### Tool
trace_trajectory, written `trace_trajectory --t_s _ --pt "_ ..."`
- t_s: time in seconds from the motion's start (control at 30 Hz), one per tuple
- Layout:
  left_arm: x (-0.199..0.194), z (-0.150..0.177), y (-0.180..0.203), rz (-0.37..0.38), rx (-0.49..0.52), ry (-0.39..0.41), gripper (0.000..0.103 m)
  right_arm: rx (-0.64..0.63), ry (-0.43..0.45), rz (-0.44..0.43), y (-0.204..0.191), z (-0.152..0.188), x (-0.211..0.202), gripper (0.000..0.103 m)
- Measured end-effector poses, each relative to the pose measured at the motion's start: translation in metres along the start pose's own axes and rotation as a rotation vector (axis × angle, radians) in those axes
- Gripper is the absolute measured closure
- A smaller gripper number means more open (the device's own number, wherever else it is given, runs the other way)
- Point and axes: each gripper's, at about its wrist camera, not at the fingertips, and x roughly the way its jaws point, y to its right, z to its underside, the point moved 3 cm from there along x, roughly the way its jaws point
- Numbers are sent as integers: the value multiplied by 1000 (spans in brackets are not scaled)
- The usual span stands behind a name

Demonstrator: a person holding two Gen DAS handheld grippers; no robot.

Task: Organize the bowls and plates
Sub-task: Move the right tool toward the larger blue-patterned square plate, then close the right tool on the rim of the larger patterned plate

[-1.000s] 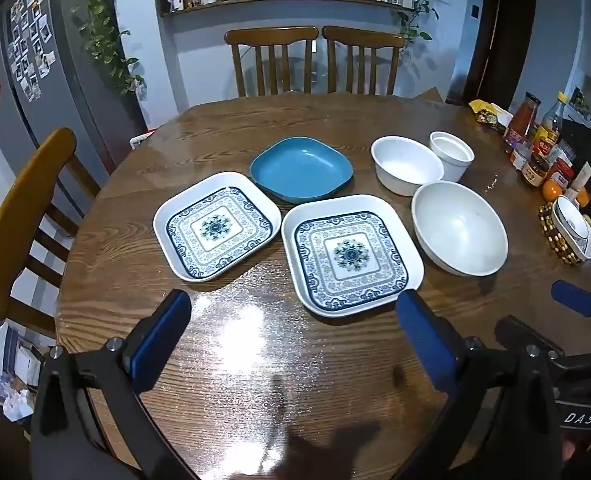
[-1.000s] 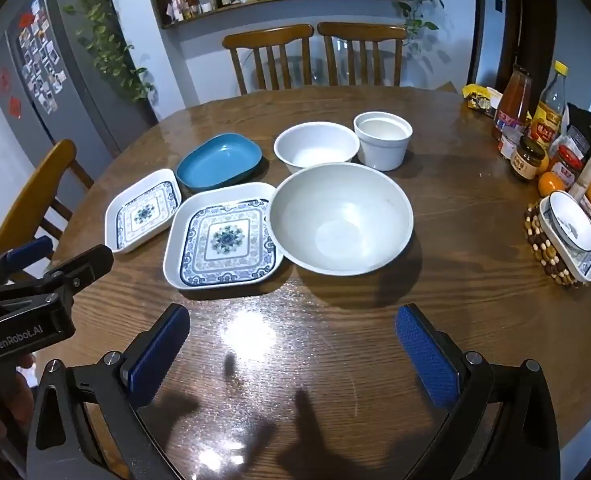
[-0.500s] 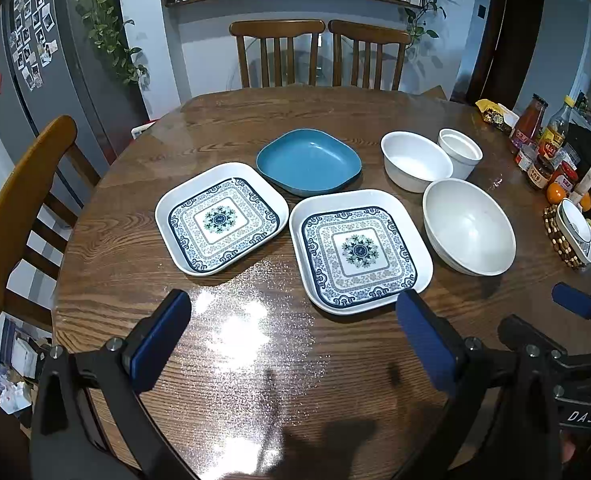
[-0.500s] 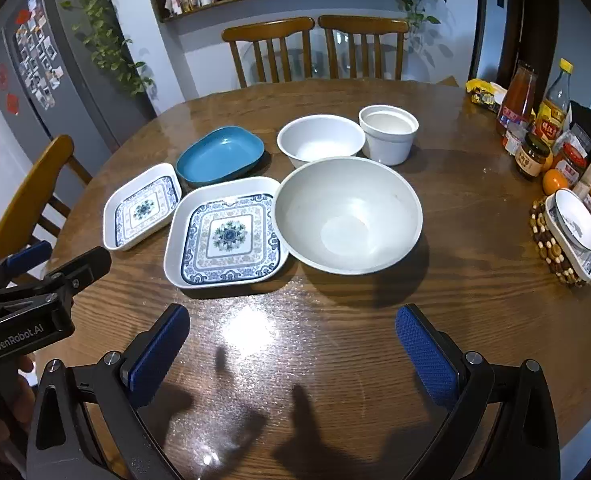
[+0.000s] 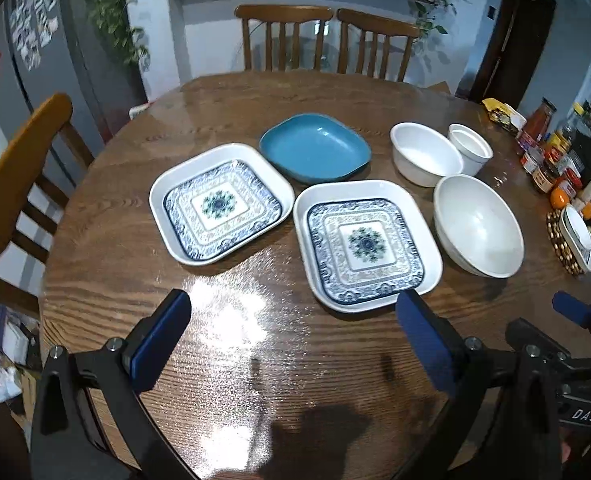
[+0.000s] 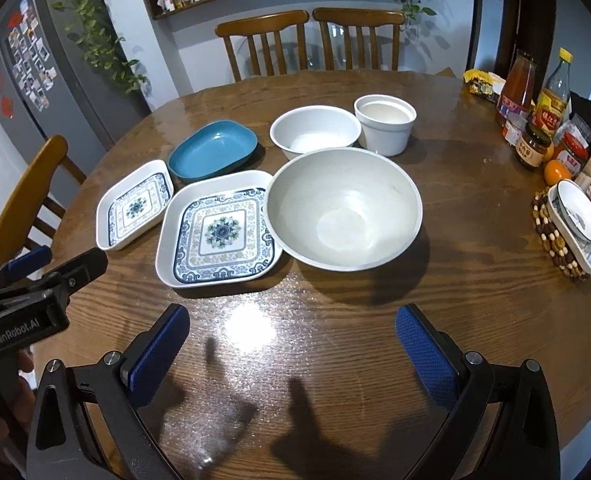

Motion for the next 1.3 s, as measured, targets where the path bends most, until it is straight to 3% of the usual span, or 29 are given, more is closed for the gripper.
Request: trace_trajectory --t_s 0.23,0.53,0.7,1.1,1.3 --pt "13 3 -28 26 -76 -28 1 35 -24 -31 7 1 12 0" --pt "30 -1 -66 -52 -152 -29 1 -33 -29 -140 -23 -8 25 0" --pt "42 -15 -86 -80 -195 -17 2 -110 -10 -211 -64 -36 39 0" --pt "79 -36 -121 -107 -247 -63 9 -176 -50 -244 -130 -105 102 1" --pt "94 -41 -125 -110 -234 -86 22 -209 -124 -260 -144 -114 138 20"
